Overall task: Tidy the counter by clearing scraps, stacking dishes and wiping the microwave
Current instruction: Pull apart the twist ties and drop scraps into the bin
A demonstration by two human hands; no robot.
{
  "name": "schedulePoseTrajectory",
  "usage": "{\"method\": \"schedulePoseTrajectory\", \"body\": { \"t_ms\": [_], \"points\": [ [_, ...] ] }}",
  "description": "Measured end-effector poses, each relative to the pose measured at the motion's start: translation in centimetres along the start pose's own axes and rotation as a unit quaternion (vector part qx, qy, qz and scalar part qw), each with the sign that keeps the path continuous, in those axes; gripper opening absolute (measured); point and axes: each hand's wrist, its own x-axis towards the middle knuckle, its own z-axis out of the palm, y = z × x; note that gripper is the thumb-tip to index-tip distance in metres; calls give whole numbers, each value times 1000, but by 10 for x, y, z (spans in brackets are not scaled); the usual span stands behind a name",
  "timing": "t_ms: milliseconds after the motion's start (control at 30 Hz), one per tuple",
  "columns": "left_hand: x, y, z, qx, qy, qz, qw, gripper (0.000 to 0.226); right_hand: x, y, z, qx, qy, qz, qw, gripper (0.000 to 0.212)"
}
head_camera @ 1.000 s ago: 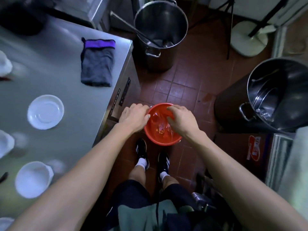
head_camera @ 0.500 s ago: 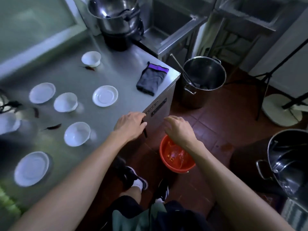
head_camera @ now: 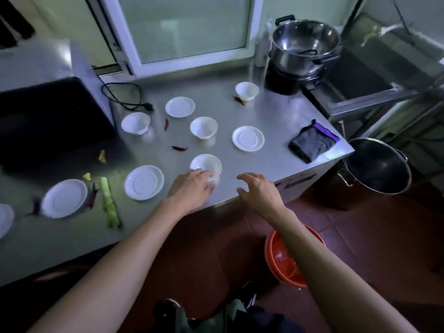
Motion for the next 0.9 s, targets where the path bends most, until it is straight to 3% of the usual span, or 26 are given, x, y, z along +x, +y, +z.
{"method": "schedulePoseTrajectory", "body": {
  "t_ms": [433,633,900],
  "points": [
    [-142,-222,-41,-70,95,-150,982,39,33,-218,79,-26,-57,-131,989,43],
    [-178,-274,-44,-88,109,-184,973,35,44,-286,109,-15,-86,-158,984,42],
    [-181,-312,-39,-96,133,-234,958,33,83,-316,134,-17,-109,-176,978,41]
  ]
}}
